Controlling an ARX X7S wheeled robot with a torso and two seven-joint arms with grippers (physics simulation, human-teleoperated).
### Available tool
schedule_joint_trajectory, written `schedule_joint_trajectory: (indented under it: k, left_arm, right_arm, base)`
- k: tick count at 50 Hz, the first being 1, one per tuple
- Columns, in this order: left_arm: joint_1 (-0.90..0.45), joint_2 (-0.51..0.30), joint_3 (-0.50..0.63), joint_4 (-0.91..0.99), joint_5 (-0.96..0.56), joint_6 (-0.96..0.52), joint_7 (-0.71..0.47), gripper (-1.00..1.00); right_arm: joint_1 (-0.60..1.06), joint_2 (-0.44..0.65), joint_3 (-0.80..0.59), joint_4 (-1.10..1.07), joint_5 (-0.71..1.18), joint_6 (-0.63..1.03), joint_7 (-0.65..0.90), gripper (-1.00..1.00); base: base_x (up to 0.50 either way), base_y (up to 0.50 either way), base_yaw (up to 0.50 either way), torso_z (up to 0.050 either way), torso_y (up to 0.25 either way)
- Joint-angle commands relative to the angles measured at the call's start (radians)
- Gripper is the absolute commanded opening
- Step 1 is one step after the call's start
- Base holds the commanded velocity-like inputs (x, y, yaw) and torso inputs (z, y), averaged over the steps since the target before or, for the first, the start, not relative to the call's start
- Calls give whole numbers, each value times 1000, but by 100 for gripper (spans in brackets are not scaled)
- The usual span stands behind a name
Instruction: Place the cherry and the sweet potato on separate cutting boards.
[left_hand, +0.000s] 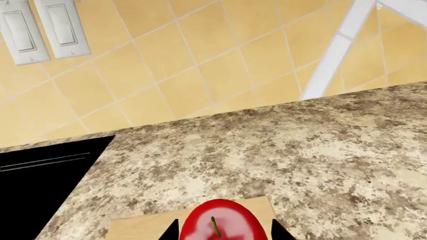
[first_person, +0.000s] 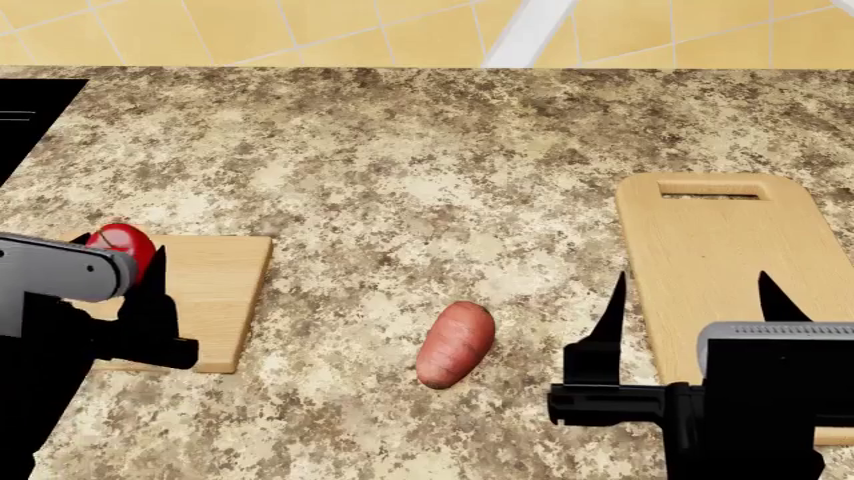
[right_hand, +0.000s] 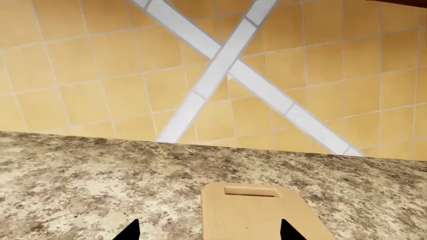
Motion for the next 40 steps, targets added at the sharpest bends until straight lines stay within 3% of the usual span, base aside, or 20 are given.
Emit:
schedule_joint_trajectory:
  k: [1,18,26,39,40]
  left_arm:
    - [-216,62,58,-318,40,15,95,-100]
    - [-351,132,112,-727,127,141,193,-100]
    - [-261,113,72,-683,78,133,181,-100]
    - [-258,115,66,-659,65,116,170,-100]
    - [-259,111,66,-653,63,113,170,100]
  right_arm:
    - [-3,-1,3,10,2,-7,1,100]
    - [0,-2,-5,9,4,-5,5,100]
    - [0,1,-1,3,9,3,11,100]
    - [0,2,-1,4,12,3,13,100]
    - [0,2,-1,4,12,3,13,100]
  base:
    - [0,0,0,0,0]
    - [0,0,0,0,0]
    - [0,0,0,0,0]
    - [0,0,0,0,1]
    - [0,0,0,0,0]
